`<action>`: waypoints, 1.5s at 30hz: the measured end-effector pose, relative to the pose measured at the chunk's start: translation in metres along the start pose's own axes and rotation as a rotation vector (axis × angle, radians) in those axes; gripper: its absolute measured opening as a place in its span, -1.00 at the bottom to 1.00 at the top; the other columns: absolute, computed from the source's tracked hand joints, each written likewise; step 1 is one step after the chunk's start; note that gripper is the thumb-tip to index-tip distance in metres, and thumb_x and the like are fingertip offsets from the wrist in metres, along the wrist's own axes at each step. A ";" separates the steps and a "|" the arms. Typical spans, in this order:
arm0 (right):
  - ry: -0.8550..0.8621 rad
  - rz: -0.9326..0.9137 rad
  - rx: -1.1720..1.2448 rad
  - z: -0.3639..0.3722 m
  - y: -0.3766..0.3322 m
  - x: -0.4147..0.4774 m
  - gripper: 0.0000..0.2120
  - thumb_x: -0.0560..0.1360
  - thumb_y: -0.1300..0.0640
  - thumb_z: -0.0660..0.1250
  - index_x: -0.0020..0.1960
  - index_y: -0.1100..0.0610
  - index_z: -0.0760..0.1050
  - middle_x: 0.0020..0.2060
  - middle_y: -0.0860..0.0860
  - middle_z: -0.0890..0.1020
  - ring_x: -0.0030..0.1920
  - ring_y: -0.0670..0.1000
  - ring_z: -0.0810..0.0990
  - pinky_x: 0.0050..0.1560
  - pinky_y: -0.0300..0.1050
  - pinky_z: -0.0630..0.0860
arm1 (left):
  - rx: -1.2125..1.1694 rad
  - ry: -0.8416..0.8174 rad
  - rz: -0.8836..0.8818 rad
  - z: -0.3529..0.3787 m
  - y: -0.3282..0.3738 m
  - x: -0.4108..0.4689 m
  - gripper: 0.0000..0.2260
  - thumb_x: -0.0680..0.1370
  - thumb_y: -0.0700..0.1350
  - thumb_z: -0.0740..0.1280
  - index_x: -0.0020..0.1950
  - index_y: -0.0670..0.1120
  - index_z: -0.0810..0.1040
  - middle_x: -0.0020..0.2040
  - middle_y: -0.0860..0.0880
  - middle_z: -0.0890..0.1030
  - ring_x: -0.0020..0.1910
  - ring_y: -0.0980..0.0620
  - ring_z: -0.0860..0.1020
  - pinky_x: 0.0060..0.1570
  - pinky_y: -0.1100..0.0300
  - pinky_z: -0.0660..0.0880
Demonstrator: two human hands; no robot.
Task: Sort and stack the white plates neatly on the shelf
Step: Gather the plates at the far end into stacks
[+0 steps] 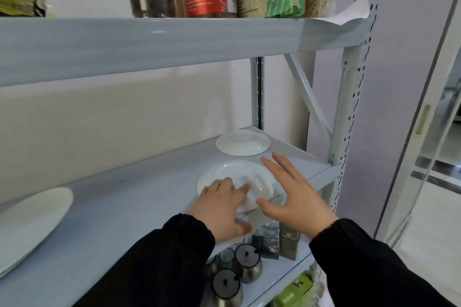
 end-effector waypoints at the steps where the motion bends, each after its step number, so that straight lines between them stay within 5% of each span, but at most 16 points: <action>1: -0.006 -0.007 0.010 0.003 -0.003 0.001 -0.21 0.37 -0.29 0.31 0.52 -0.30 0.06 0.56 -0.24 0.01 0.53 -0.25 -0.14 0.51 -0.08 0.07 | 0.034 0.015 -0.019 -0.001 -0.003 -0.008 -0.20 0.42 0.37 0.20 0.57 0.15 -0.01 0.29 0.00 0.27 0.32 -0.08 0.25 0.32 -0.03 0.29; 13: -0.130 -0.111 0.087 0.066 -0.092 0.010 -0.22 0.34 -0.35 0.25 0.51 -0.32 0.06 0.56 -0.25 -0.03 0.53 -0.26 -0.17 0.53 0.02 0.06 | 0.175 0.042 -0.139 -0.031 -0.027 -0.129 -0.40 0.52 0.15 0.26 0.49 -0.02 0.19 0.23 -0.05 0.28 0.19 -0.10 0.29 0.15 0.08 0.33; 18: -0.182 -0.157 0.070 0.082 -0.125 0.009 -0.23 0.36 -0.35 0.23 0.51 -0.31 0.05 0.56 -0.26 -0.03 0.52 -0.26 -0.20 0.54 -0.01 0.05 | 0.244 0.115 -0.070 -0.023 -0.048 -0.169 -0.30 0.26 0.06 0.48 0.36 -0.06 0.42 -0.02 -0.03 0.42 -0.12 -0.06 0.46 -0.25 0.12 0.48; 23: -0.160 -0.197 0.102 0.084 -0.157 0.015 -0.30 0.39 -0.35 0.20 0.50 -0.31 0.10 0.55 -0.27 0.02 0.52 -0.28 -0.16 0.53 -0.02 0.06 | 0.242 0.309 -0.091 -0.058 -0.080 -0.197 -0.34 0.20 -0.01 0.54 0.27 -0.07 0.47 -0.04 -0.02 0.49 -0.20 -0.02 0.54 -0.47 0.17 0.45; 27: -0.088 -0.277 0.140 0.073 -0.193 0.016 -0.32 0.41 -0.34 0.21 0.48 -0.36 0.07 0.55 -0.26 0.02 0.52 -0.28 -0.14 0.50 -0.09 0.06 | -0.014 0.468 -0.229 -0.101 -0.116 -0.215 -0.63 0.49 -0.20 0.32 0.29 -0.03 0.41 0.07 0.00 0.48 -0.11 0.00 0.56 -0.17 0.14 0.54; 29: -0.057 -0.321 0.148 0.070 -0.212 0.015 -0.28 0.40 -0.31 0.24 0.49 -0.36 0.04 0.56 -0.26 0.00 0.52 -0.27 -0.14 0.47 -0.14 0.04 | -0.282 0.565 -0.344 -0.123 -0.135 -0.228 -0.75 0.59 -0.22 0.21 0.24 0.01 0.46 0.06 0.07 0.48 -0.06 0.13 0.50 -0.05 0.34 0.40; 33: -0.086 -0.383 0.126 0.086 -0.247 0.014 -0.24 0.42 -0.23 0.32 0.50 -0.36 0.01 0.55 -0.27 -0.04 0.52 -0.27 -0.18 0.47 -0.15 0.04 | -0.650 0.702 -0.547 -0.144 -0.174 -0.262 -0.79 0.61 -0.17 0.20 -0.04 0.17 0.44 -0.07 0.18 0.55 -0.11 0.23 0.53 -0.24 0.44 0.39; 38: -0.134 -0.436 0.124 0.129 -0.278 0.009 -0.25 0.41 -0.23 0.32 0.48 -0.40 0.00 0.56 -0.24 -0.05 0.53 -0.26 -0.18 0.48 -0.18 0.04 | -1.026 0.818 -0.767 -0.136 -0.241 -0.314 -0.82 0.54 -0.07 0.26 0.04 0.19 0.54 0.00 0.09 0.65 0.00 0.01 0.62 -0.12 0.02 0.59; 45: -0.205 -0.471 0.092 0.198 -0.306 0.007 -0.24 0.41 -0.28 0.27 0.52 -0.32 0.00 0.57 -0.19 -0.03 0.55 -0.18 -0.12 0.52 -0.07 0.09 | -1.275 0.895 -0.975 -0.098 -0.312 -0.369 -0.73 0.57 -0.21 0.24 0.23 0.04 0.51 0.12 -0.03 0.63 0.07 -0.12 0.60 -0.16 0.01 0.58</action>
Point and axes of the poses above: each hand's wrist, its own x-axis towards the middle knuckle, its own z-axis out of the palm, y = z × x, the point moved 5 cm from there along x, towards the middle knuckle
